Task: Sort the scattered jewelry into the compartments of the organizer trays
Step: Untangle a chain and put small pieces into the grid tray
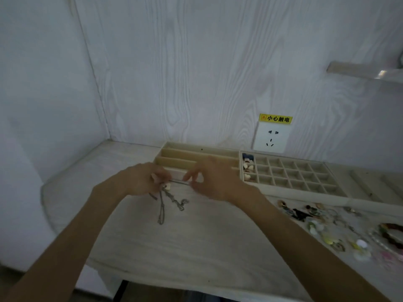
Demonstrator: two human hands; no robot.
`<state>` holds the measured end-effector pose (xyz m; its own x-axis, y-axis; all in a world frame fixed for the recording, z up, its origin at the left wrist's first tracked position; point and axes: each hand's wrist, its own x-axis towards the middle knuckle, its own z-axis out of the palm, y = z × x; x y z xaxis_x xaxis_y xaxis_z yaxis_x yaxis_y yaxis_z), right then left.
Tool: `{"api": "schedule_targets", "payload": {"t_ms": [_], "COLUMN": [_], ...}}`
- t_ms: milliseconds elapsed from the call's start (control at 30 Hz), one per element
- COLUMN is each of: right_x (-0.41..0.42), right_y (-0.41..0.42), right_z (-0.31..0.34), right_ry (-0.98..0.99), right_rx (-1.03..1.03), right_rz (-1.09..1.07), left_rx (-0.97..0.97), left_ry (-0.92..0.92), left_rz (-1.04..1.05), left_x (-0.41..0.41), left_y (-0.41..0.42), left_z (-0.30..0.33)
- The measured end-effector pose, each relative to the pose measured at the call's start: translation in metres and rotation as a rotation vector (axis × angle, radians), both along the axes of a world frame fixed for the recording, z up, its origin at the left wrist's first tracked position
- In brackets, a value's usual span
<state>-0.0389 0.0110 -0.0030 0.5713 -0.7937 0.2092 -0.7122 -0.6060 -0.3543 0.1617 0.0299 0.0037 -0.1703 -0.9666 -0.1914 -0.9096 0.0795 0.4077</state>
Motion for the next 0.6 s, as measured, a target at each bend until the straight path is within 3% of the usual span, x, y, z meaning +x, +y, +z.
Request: {"api": "schedule_targets", "payload": {"t_ms": [233,467,600], "right_x": [0.044,0.050,0.046], "right_y": [0.004,0.003,0.003], "right_z": [-0.023,-0.026,-0.025], "right_ry": [0.007,0.001,-0.147], "right_rx": [-0.090,-0.131,-0.038], "right_rz": [-0.045,-0.073,-0.089], "left_rx": [-0.179,-0.326,-0.424], "left_ry": [0.268,0.228,0.156], "left_rz": [0.006,0.124,0.178], "left_x": [0.013,0.017,0.013], "left_y": [0.007,0.005,0.006], "left_z": [-0.024,-0.032,-0.022]}}
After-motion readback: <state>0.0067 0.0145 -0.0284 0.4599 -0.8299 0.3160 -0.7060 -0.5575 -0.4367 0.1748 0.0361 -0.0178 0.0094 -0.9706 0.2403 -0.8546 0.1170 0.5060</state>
